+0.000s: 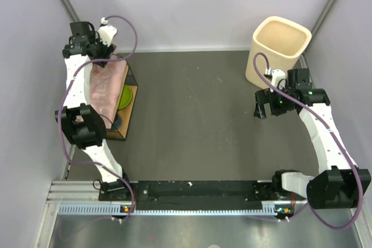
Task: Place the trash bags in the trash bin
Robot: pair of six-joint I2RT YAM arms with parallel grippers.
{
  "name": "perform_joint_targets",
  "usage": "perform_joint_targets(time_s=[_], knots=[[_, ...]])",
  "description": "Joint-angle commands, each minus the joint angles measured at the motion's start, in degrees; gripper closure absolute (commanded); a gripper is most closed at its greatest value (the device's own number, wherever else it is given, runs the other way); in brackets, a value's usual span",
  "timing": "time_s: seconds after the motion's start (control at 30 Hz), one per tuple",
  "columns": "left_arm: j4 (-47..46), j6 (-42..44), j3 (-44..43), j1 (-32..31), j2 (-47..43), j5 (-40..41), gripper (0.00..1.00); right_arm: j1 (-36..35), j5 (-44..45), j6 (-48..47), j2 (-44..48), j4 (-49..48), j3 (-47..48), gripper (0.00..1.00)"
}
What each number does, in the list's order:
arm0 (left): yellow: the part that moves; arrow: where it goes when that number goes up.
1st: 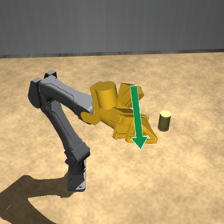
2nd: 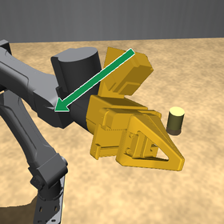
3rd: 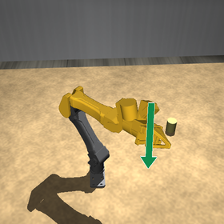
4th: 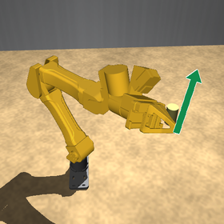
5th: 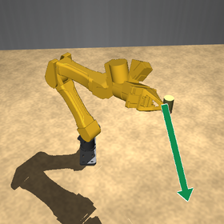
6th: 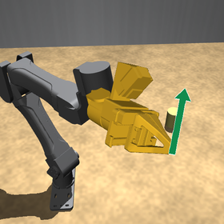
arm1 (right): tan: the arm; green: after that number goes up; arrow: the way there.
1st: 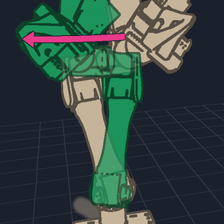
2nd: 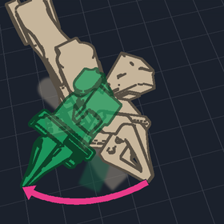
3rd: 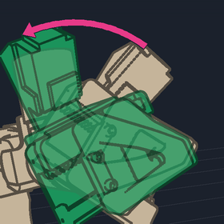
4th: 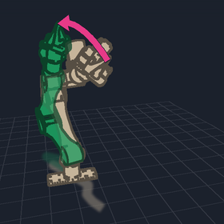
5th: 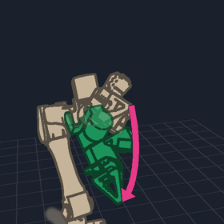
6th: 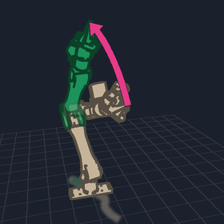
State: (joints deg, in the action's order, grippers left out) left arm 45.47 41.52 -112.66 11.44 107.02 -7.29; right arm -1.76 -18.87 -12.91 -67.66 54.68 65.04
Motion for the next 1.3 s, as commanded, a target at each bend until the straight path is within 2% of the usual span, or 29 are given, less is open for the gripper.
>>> perform_joint_targets(time_s=[0.0, 0.17, 0.2, 0.23, 0.27, 0.4, 0.57, 0.6, 0.67, 0.7, 0.8, 0.83, 0.87, 0.93, 0.97, 1.0, 1.1, 1.27], knots=[[-5.04, 1.11, -0.98, 1.21, -0.85, 1.40, 0.40, -0.44, 0.24, 0.16, -0.02, -1.59, 1.94, 0.01], [-2.15, 0.58, -1.42, 1.39, -4.53, -4.03, 0.73, -0.44, 0.50, 0.07, 0.42, -1.59, 1.94, 0.01], [-1.97, 0.67, -0.55, 1.48, -5.67, -5.88, 0.88, -0.52, 0.42, -0.10, 0.51, -1.68, 2.02, 0.01], [-1.97, 0.50, -0.11, 1.39, -7.69, -6.42, 0.96, -0.53, 0.42, -0.01, 0.51, -1.59, 2.20, 0.01], [-1.88, 0.32, 0.42, 1.39, -8.58, -6.68, 1.00, -0.53, 0.33, -0.10, 0.51, -1.59, 2.29, 0.01], [2.15, -0.12, -1.06, 1.48, -12.27, -9.22, 1.00, -0.61, -0.37, 0.25, 0.51, -1.50, 3.17, 0.01], [9.97, 0.40, 0.85, -0.01, -20.87, -23.36, 1.00, -0.44, -4.85, 0.51, 0.95, -0.89, 4.75, 0.01], [11.90, 0.41, 2.08, -0.71, -22.46, -25.91, 1.00, -0.52, -7.90, 0.60, 1.04, -0.80, 5.18, 0.01], [13.06, 0.41, 6.63, -4.66, -27.38, -31.37, 1.00, -0.44, -12.39, 0.60, 1.82, -0.80, 6.59, 0.01], [13.24, -0.03, 8.41, -6.85, -29.13, -31.90, 1.00, -0.52, -18.33, 0.60, 2.18, -0.89, 7.20, 0.01], [12.89, -2.92, 14.91, -18.36, -33.89, -34.19, 1.00, -0.53, -32.51, 1.74, 4.37, -4.73, 9.14, 0.01], [10.54, -6.50, 17.71, -23.61, -35.20, -34.89, 1.00, -0.61, -35.76, 5.14, 6.29, -7.28, 8.97, 0.01], [8.51, -9.32, 19.13, -25.75, -35.56, -34.99, 1.00, -1.05, -40.14, 8.22, 7.70, -15.92, 8.45, 0.01], [0.98, -14.51, 21.86, -30.05, -36.71, -36.03, 1.00, -3.15, -39.49, 17.86, 10.08, -24.40, 6.95, 0.01], [-1.33, -18.19, 24.48, -31.03, -36.97, -37.17, 1.00, -7.16, -37.40, 19.31, 11.66, -26.96, 7.12, 0.01], [-2.66, -18.83, 25.46, -31.74, -37.15, -41.79, 0.98, -9.03, -36.16, 19.84, 12.02, -29.60, 7.47, 0.01], [-3.20, -17.87, 26.79, -34.72, -35.58, -48.85, 0.96, -15.70, -33.34, 20.90, 12.02, -32.60, 9.32, 0.01], [-2.32, -17.52, 25.39, -39.39, -32.67, -52.04, 0.99, -25.20, -26.85, 15.47, 10.97, -33.67, 10.37, 0.01]])
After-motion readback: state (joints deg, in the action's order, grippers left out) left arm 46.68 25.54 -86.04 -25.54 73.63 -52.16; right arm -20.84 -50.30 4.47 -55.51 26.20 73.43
